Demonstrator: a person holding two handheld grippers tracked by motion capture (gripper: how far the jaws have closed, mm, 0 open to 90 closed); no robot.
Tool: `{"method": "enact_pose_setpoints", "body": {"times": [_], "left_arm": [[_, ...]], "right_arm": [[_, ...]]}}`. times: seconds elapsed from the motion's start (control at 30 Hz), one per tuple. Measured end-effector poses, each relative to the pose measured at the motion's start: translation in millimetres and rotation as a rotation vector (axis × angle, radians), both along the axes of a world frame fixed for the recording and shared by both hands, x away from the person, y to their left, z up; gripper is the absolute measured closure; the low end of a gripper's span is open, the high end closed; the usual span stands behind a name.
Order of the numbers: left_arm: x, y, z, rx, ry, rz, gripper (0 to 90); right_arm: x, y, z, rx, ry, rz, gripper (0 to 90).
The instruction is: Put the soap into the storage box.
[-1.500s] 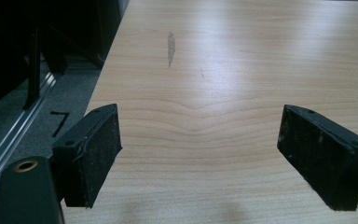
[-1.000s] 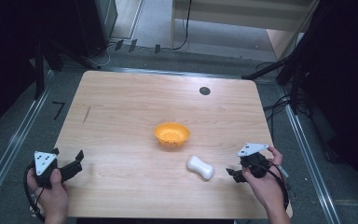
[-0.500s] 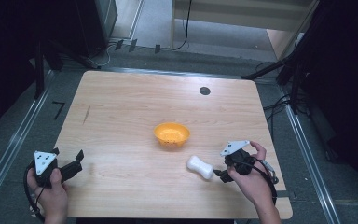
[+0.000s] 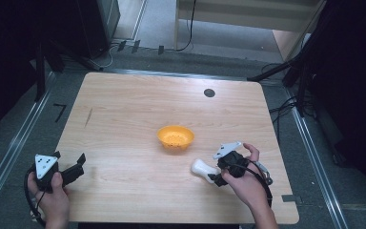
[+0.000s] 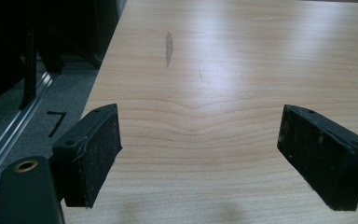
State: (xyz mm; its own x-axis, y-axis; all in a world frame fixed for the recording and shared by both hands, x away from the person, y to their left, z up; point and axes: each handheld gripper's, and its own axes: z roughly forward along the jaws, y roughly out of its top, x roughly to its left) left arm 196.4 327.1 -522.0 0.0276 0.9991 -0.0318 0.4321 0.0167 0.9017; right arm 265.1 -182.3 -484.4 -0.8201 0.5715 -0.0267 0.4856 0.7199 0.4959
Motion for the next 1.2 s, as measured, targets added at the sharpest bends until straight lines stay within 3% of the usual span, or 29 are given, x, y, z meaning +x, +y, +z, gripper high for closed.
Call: {"method": "enact_pose_setpoints", "body": {"times": [0.5,0.9,1.13,1.2], "left_arm": [[0.0,0.0,0.0,0.0,0.0,-0.001,13.8],[0.1,0.1,0.0,-0.001,0.001,-0.001,13.8],[0.1,0.0,0.0,0.002,0.002,-0.003,13.7],[0.1,-0.1,0.1,0.003,0.003,-0.003,13.8]], "right_arm": [[6.1,22.5,-8.9,-0.026,0.033,0.024,29.4],[10.4,34.9,-18.6,-0.058,0.074,0.031,36.8],[12.3,39.2,-25.2,-0.088,0.074,0.038,47.4],[12.3,38.9,-25.8,-0.073,0.081,0.029,48.9]]}}
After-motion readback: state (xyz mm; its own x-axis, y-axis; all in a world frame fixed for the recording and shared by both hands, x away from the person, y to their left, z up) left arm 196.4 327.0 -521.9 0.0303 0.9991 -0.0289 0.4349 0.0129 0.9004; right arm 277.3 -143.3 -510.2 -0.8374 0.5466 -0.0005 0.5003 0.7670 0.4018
